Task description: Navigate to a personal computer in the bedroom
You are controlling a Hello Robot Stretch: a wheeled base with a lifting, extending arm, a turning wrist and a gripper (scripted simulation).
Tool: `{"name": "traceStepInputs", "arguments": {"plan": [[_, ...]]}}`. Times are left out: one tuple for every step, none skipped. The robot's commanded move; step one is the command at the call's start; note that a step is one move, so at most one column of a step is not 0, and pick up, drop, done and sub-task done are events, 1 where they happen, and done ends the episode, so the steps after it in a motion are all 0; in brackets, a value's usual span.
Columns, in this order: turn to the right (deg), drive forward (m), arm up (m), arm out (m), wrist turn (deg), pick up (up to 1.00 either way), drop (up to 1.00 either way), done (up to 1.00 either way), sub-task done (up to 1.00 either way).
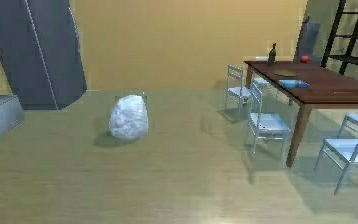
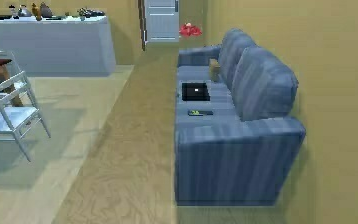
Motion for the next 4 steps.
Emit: {"name": "traceStepInputs", "arguments": {"plan": [[45.0,0.0,0.0,0.0,0.0,0.0,0.0,0.0,0.0],[12.0,0.0,0.0,0.0,0.0,0.0,0.0,0.0,0.0],[0.0,0.7,0.0,0.0,0.0,0.0,0.0,0.0,0.0],[30.0,0.0,0.0,0.0,0.0,0.0,0.0,0.0,0.0]]}}
